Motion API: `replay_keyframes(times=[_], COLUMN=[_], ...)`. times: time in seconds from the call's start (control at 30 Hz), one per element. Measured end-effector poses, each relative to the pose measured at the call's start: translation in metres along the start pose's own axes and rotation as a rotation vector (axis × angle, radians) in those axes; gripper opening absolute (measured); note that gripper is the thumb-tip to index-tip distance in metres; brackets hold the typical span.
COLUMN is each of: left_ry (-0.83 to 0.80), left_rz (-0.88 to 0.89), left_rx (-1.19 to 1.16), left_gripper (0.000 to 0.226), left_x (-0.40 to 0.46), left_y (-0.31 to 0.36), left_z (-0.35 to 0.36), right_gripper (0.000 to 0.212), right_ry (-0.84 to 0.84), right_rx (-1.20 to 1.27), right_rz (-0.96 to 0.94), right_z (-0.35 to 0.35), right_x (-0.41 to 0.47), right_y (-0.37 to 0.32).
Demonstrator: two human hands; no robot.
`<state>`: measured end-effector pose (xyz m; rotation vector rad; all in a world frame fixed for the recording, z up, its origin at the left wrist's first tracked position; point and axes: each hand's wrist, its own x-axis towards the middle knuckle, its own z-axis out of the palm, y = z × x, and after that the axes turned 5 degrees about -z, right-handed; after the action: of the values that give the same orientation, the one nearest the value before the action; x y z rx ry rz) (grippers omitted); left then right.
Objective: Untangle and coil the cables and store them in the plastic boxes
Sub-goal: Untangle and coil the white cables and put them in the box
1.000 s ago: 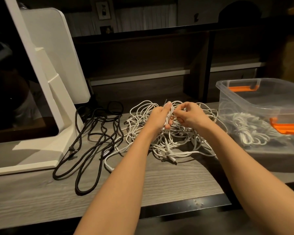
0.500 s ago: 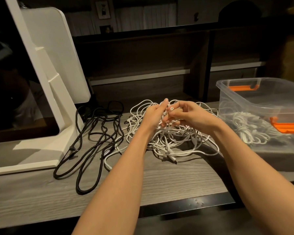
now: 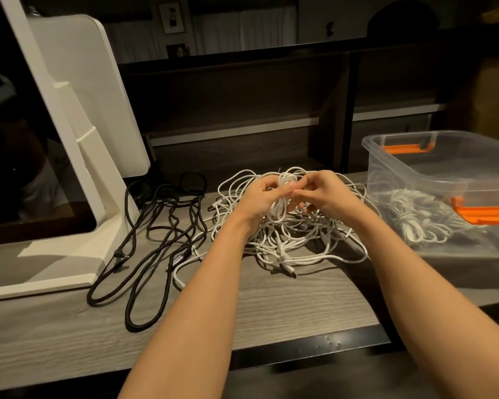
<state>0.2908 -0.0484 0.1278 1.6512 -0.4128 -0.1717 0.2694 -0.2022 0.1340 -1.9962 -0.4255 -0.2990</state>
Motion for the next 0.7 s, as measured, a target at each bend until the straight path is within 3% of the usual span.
replay_keyframes(times=[0.27, 0.53, 0.7], left_ry=[0.033, 0.229, 0.194], left_rz=[0.029, 0.310, 0.403], left_rx=[-0.002, 0.340, 0.528], left_gripper=[0.006, 0.011, 0.006], left_x=[0.003, 0.012, 0.011], left_y=[-0.003, -0.007, -0.006], left_z=[-0.002, 0.001, 0.002], right_gripper=[0.011, 0.020, 0.021], right_ry=[-0.086, -0.011, 0.022], right_rx=[0.157, 0.130, 0.116], right_rz=[0.047, 0.093, 0.128], right_z=[-0.003, 0.004, 0.003], right_x=[0.000, 0.001, -0.001], right_y=[0.003, 0.005, 0.004])
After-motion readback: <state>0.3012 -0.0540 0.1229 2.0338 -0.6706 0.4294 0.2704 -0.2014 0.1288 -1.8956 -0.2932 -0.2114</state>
